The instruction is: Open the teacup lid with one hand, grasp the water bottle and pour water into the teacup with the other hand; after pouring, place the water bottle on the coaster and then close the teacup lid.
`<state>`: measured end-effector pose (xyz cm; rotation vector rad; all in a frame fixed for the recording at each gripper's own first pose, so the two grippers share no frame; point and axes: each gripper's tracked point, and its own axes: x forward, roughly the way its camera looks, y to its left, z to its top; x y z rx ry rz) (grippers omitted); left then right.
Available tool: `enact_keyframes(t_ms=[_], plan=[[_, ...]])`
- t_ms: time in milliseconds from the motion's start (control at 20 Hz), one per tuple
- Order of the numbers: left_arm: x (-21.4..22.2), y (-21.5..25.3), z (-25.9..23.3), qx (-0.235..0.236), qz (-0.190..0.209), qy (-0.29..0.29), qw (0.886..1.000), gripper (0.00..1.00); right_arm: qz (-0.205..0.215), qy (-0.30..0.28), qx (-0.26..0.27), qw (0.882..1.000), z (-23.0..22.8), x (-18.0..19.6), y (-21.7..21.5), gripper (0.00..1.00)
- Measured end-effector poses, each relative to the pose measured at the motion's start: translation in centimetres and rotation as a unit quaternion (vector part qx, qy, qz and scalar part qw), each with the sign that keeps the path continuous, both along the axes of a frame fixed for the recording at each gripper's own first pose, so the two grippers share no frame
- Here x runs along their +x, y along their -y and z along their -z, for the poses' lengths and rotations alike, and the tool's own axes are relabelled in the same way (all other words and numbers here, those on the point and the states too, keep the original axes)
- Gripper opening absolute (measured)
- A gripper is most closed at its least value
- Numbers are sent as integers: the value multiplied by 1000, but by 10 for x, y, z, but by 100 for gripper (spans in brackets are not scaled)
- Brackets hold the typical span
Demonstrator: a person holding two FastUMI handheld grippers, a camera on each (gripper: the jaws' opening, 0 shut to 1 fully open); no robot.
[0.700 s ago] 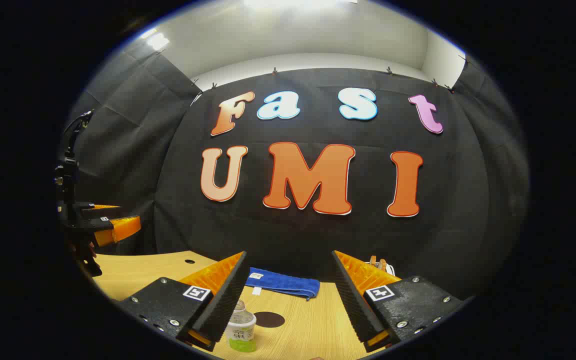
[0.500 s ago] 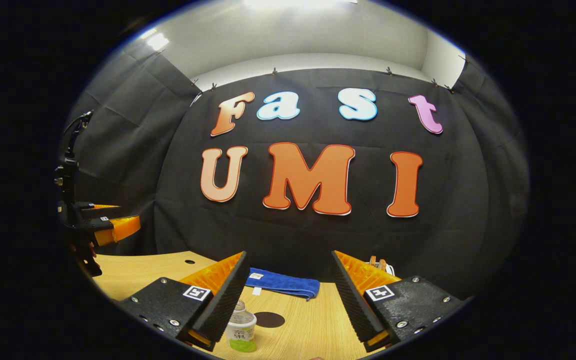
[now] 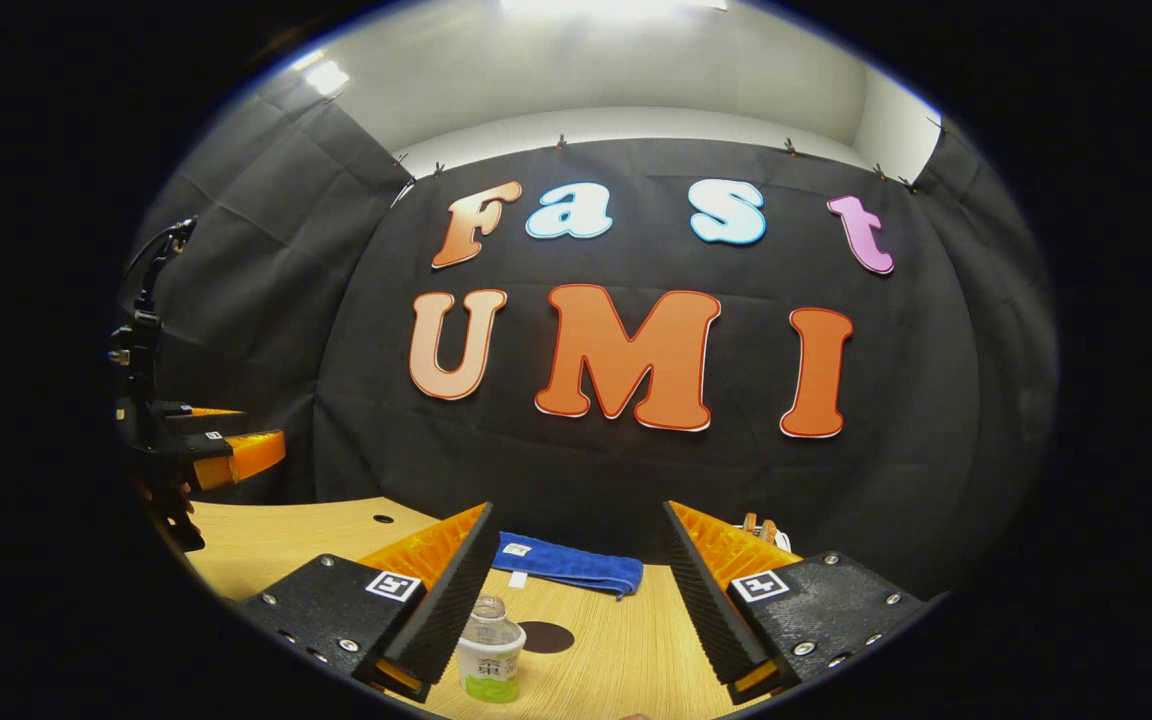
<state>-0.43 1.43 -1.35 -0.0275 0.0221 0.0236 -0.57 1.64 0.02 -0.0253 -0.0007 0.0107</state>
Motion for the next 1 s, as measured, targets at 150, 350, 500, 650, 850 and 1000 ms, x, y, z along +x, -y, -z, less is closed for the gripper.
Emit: enact_keyframes(t_ms=[150,350,500,650,850,1000], plan=[[-1,-3,4,-5,-2,-3,1000,97,-3,0,2,1000,0,-1,-3,97],[-3,0,18,-9,3,-16,1000,98,-4,-6,-4,1000,7,-4,-5,97],[-6,1,29,0,5,-22,1000,98,-3,-15,-1,1000,18,-7,-6,97],[-8,17,42,-4,27,-30,999,98,-8,-33,14,999,31,-8,-8,97],[-12,39,65,0,54,-43,998,98,-20,-45,33,998,45,-14,-11,97],[-12,63,89,-6,86,-61,994,97,-40,-51,29,997,53,-19,-19,97]])
